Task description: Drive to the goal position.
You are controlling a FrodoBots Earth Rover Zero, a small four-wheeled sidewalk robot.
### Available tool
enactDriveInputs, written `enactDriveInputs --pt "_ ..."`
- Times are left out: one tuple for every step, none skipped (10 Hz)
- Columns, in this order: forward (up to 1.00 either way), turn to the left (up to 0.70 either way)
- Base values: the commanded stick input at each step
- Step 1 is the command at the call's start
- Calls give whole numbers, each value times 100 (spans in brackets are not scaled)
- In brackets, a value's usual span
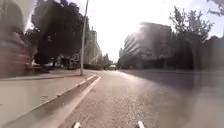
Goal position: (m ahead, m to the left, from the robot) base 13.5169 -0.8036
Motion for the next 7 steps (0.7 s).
enactDriveInputs --pt "70 0" --pt "70 0" --pt "70 0" --pt "70 0" --pt "70 0" --pt "70 0" --pt "70 0"
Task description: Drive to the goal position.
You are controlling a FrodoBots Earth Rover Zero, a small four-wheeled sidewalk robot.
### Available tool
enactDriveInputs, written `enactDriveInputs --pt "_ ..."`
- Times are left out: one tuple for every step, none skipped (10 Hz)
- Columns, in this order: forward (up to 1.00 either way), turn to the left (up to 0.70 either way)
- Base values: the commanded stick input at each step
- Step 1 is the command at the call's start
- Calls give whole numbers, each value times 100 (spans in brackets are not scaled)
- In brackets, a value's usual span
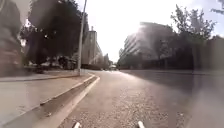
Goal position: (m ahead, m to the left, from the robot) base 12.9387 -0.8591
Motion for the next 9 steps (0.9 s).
enactDriveInputs --pt "70 0" --pt "70 0" --pt "70 0" --pt "70 0" --pt "70 0" --pt "70 0" --pt "70 0" --pt "70 0" --pt "70 0"
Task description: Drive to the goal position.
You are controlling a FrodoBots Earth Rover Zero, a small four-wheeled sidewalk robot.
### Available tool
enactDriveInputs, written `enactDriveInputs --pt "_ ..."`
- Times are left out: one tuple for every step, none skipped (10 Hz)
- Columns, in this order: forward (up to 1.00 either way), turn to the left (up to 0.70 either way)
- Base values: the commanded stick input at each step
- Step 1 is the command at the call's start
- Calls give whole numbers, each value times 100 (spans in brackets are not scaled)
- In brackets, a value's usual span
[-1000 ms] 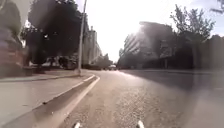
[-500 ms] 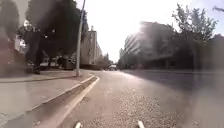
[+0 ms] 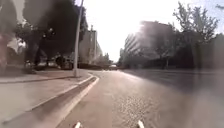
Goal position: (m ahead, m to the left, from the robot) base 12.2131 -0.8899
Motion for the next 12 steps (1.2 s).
enactDriveInputs --pt "70 0" --pt "70 0" --pt "70 0" --pt "70 0" --pt "70 0" --pt "70 0" --pt "70 0" --pt "70 0" --pt "70 0" --pt "70 0" --pt "70 0" --pt "70 0"
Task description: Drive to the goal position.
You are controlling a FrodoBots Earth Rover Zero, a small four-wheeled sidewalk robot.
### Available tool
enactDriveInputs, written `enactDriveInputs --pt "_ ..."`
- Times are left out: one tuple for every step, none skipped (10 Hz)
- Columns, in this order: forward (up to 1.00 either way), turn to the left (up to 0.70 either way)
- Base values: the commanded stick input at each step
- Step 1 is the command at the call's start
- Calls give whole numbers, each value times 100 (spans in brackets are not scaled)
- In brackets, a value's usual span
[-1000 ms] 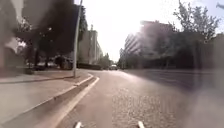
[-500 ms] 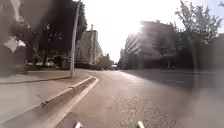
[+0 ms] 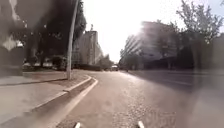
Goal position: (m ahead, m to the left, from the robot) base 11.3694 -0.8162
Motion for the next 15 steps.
enactDriveInputs --pt "70 0" --pt "70 0" --pt "70 0" --pt "70 0" --pt "70 0" --pt "70 0" --pt "70 0" --pt "70 0" --pt "70 0" --pt "70 0" --pt "70 0" --pt "70 0" --pt "70 0" --pt "70 0" --pt "70 0"
